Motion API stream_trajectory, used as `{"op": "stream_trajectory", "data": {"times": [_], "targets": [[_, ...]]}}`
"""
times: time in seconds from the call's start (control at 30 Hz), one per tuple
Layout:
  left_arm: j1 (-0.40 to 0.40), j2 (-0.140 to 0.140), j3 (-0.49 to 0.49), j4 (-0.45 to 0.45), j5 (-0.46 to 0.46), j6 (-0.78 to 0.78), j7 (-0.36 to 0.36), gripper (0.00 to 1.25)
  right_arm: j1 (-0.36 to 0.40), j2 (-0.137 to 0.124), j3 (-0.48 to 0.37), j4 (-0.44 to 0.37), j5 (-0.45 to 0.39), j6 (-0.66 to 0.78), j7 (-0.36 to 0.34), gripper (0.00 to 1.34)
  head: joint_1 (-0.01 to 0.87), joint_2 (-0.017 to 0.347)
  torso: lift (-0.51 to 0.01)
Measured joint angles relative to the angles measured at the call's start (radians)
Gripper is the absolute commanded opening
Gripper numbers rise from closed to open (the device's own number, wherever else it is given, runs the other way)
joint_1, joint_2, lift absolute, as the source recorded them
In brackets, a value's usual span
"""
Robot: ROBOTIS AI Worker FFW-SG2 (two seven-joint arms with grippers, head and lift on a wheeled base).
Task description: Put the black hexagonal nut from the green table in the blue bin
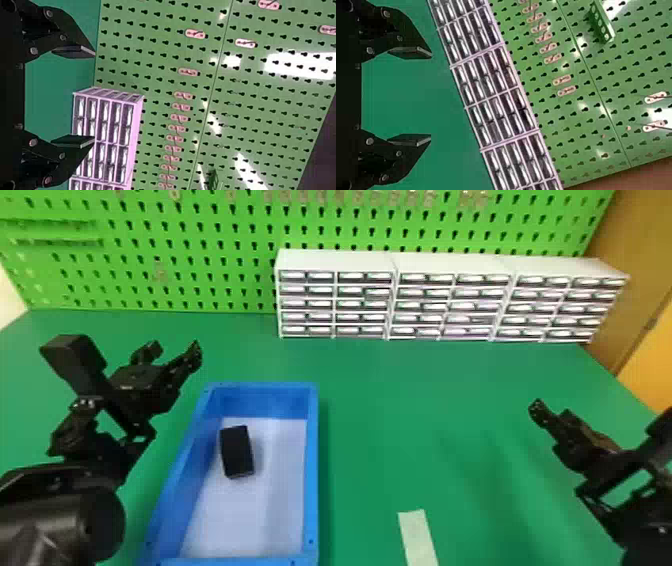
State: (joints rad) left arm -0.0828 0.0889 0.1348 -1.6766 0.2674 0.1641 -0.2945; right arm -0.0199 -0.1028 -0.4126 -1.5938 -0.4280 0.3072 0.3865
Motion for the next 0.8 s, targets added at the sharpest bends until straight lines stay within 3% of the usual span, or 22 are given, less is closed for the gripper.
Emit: {"op": "stream_trajectory", "data": {"times": [0.8], "targets": [[0.002,0.000,0.002,0.000,-0.001,0.000,0.000,0.76,0.004,-0.004,0.011,-0.001,0.007,-0.008,0.000,0.82,0.691,0.009,-0.097]]}}
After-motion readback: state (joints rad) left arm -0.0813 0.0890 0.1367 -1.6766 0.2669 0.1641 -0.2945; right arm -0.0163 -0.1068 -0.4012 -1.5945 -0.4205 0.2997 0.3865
